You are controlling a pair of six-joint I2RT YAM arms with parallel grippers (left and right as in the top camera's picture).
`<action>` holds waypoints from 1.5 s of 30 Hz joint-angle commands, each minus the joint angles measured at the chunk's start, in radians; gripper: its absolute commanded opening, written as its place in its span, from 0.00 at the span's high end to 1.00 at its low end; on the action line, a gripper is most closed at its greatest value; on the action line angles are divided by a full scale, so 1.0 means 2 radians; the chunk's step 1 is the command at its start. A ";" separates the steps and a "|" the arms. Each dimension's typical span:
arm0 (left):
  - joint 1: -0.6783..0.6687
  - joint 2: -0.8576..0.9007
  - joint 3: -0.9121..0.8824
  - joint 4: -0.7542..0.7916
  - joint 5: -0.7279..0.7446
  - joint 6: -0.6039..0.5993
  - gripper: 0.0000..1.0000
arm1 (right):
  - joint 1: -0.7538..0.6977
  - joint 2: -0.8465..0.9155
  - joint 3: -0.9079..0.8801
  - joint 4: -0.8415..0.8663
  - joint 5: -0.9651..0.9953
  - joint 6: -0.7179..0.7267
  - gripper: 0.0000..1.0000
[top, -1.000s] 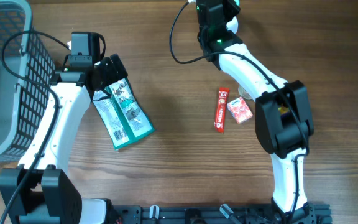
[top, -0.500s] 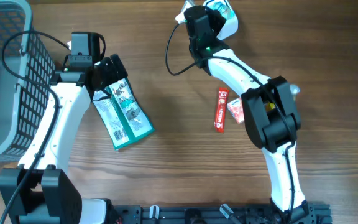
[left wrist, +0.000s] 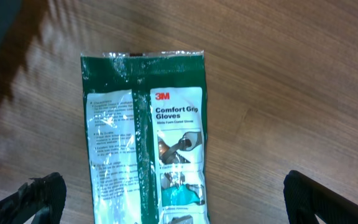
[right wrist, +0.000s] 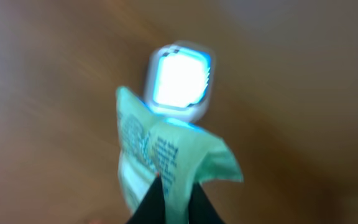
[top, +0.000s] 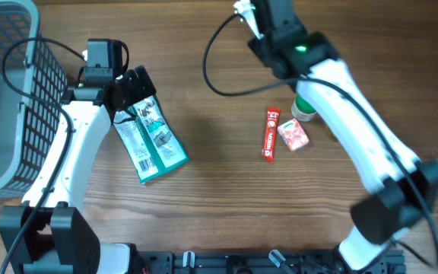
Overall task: Scan the item barcode
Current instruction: 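Lower the wipes pack onto the table right of center and release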
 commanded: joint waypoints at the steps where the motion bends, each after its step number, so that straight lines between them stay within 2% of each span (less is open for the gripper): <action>1: 0.001 0.001 0.002 0.002 -0.004 0.002 0.00 | 0.003 -0.009 -0.003 -0.095 -0.282 0.206 0.96; 3: 0.001 0.001 0.002 0.002 -0.004 0.002 0.00 | 0.003 -0.007 -0.015 -0.148 -0.315 0.222 0.95; 8: 0.001 0.001 0.002 0.002 -0.004 0.002 0.00 | 0.003 -0.007 -0.074 -0.251 -0.259 0.218 0.96; 15: 0.001 0.001 0.002 0.002 -0.004 0.002 0.00 | 0.003 -0.007 -0.165 -0.204 -0.258 0.191 0.96; 21: 0.001 0.001 0.002 0.002 -0.004 0.002 0.00 | 0.003 -0.007 -0.189 -0.158 -0.175 0.193 0.92; 22: 0.001 0.001 0.002 0.002 -0.004 0.002 0.00 | 0.003 -0.007 -0.190 -0.153 -0.175 0.193 0.81; 24: 0.001 0.001 0.002 0.002 -0.004 0.002 0.00 | 0.003 -0.007 -0.190 -0.145 -0.175 0.194 0.35; 25: 0.001 0.001 0.002 0.002 -0.004 0.002 0.00 | 0.003 -0.007 -0.190 -0.133 -0.175 0.199 0.20; 27: 0.001 0.001 0.002 0.002 -0.004 0.002 0.00 | 0.003 -0.007 -0.190 -0.114 -0.174 0.214 0.10; 29: 0.001 0.001 0.002 0.002 -0.004 0.002 0.00 | 0.003 -0.007 -0.190 -0.091 -0.174 0.248 0.12; 32: 0.001 0.001 0.002 0.002 -0.004 0.002 0.00 | 0.004 -0.007 -0.190 -0.091 -0.195 0.327 0.26; 35: 0.001 0.001 0.002 0.002 -0.004 0.002 0.00 | 0.013 -0.006 -0.197 -0.075 -0.203 0.372 0.30; 36: 0.001 0.001 0.002 0.002 -0.004 0.002 0.00 | 0.021 -0.006 -0.204 -0.042 -0.203 0.387 0.53; 39: 0.001 0.001 0.002 0.002 -0.004 0.002 0.00 | 0.039 -0.006 -0.234 0.030 -0.221 0.440 0.59; 41: 0.001 0.001 0.002 0.002 -0.004 0.002 0.00 | 0.053 -0.006 -0.271 0.098 -0.235 0.471 0.66; 45: 0.001 0.001 0.002 0.002 -0.004 0.002 0.00 | 0.069 0.001 -0.333 0.189 -0.231 0.485 0.68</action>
